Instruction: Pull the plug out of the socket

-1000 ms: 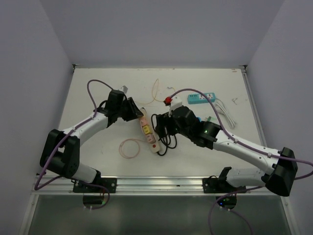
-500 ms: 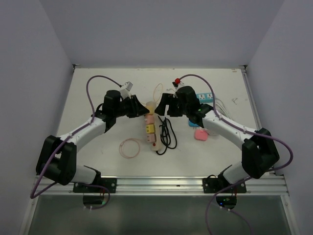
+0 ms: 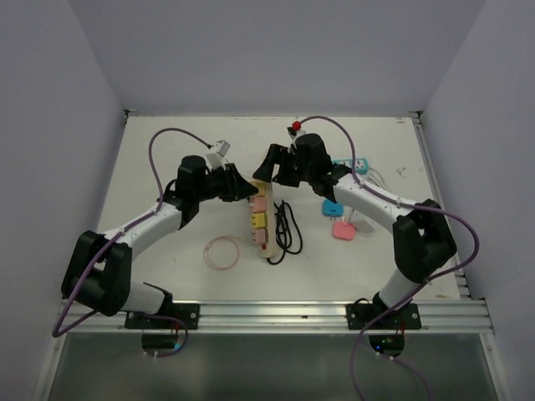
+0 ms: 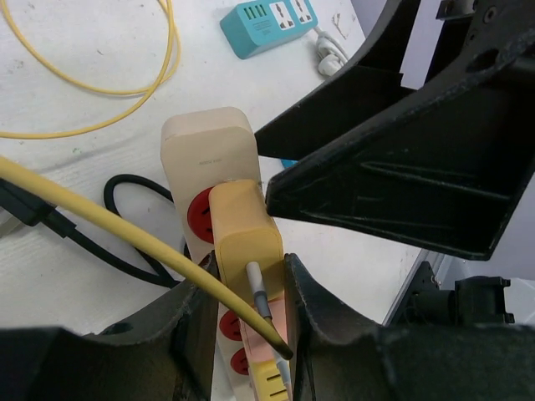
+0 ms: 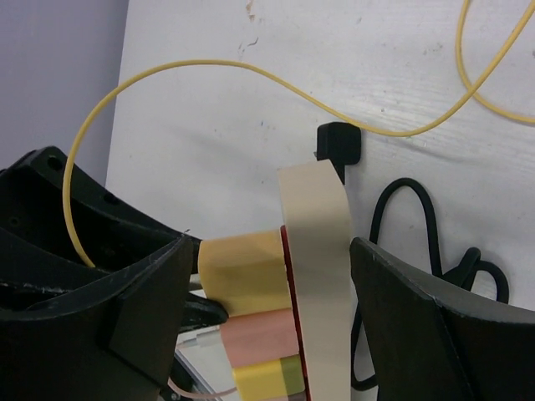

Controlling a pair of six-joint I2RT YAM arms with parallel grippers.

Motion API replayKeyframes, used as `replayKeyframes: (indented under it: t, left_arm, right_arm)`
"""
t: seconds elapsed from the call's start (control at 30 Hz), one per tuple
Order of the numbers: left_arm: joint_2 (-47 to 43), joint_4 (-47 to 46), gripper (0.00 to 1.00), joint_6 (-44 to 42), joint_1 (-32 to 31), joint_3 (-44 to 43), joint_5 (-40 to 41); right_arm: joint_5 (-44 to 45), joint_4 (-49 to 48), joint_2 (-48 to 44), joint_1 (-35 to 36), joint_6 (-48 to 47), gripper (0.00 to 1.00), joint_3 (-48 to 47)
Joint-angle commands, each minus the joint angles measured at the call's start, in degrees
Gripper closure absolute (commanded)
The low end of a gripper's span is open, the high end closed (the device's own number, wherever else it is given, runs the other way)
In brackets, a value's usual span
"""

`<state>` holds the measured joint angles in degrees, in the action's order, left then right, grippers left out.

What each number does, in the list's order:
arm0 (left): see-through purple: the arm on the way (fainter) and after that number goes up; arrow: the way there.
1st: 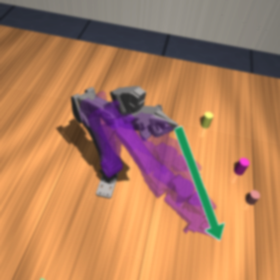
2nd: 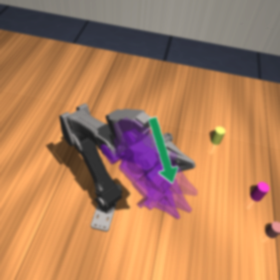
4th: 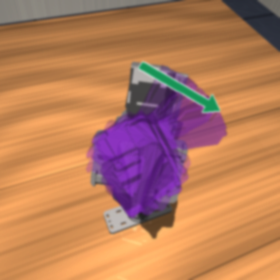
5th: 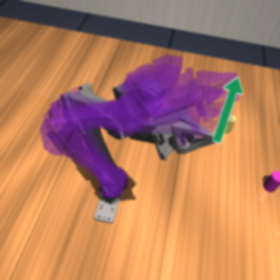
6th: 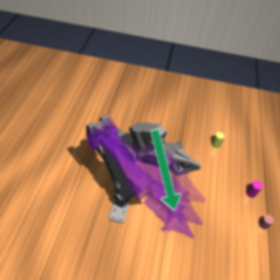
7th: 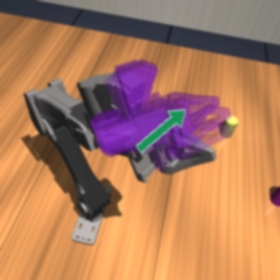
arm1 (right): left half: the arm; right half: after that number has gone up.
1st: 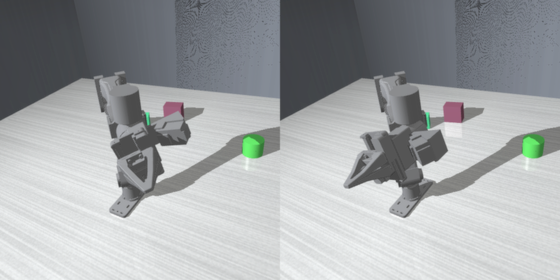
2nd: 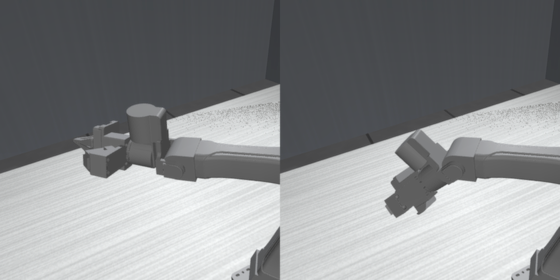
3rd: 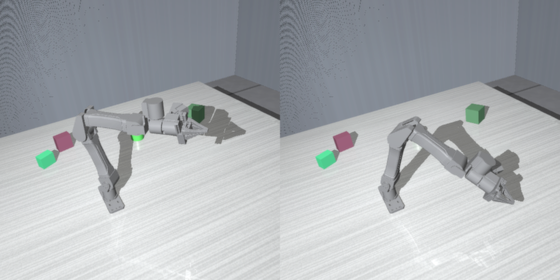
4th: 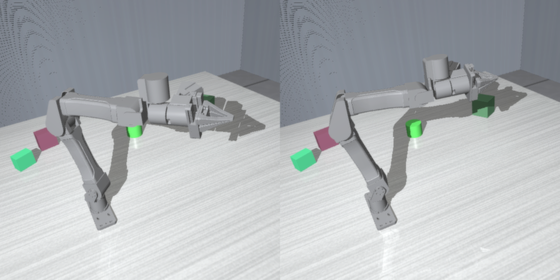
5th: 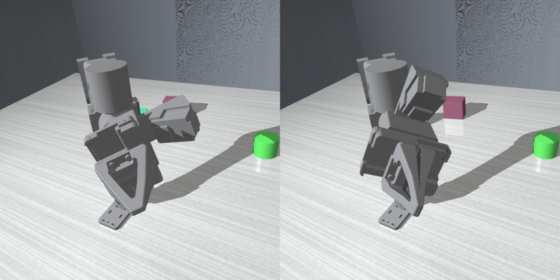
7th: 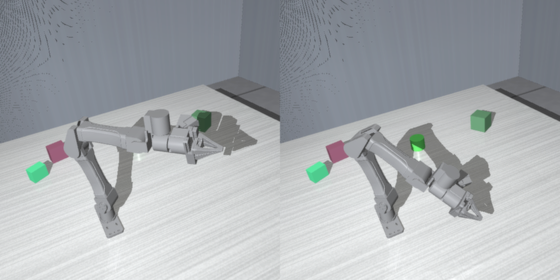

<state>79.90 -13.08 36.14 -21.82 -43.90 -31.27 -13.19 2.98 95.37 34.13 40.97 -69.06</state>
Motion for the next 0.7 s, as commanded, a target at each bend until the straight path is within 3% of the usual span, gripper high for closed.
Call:
replayKeyframes:
  t: [0.0, 0.23, 0.33, 0.37, 0.43, 0.47, 0.53, 0.67]
  left_arm:
    - [-2.5, -6.6, 1.00, -1.7, -0.9, -0.5, -4.4]
    - [-2.5, -5.6, 1.00, -3.3, -1.0, -2.7, -4.7]
    - [-1.9, -5.1, 1.00, -3.7, -0.9, -3.5, -4.5]
    - [-1.9, -5.1, 1.00, -3.8, -1.0, -3.7, -4.4]
    - [-1.7, -5.0, 1.00, -3.9, -0.9, -3.7, -3.7]
    - [-1.7, -4.9, 1.00, -3.9, -0.9, -3.7, -3.4]
    - [-2.3, -4.8, 1.00, -3.9, -1.0, -3.5, -1.3]
    - [-5.3, -4.5, 1.00, -4.5, -0.9, -1.5, 4.4]
  right_arm:
    - [-0.4, -2.1, 2.6, -0.8, 1.2, 0.21, -3.4]
    - [-2.7, -1.8, 5.4, -1.2, 1.0, 0.27, -5.0]
    - [-3.0, -1.7, 5.8, -1.1, 0.7, 0.41, -5.4]
    - [-2.9, -1.4, 5.6, -1.1, 0.6, 0.52, -5.3]
    - [-2.8, -1.3, 5.4, -1.2, 0.3, 0.67, -5.0]
    - [-2.5, -1.2, 5.2, -1.2, 0.2, 0.82, -4.8]
    - [-1.1, -0.4, 4.9, -1.3, -0.7, 1.00, -4.3]
    - [2.9, 3.0, 4.6, -1.8, -4.3, 1.00, -3.6]
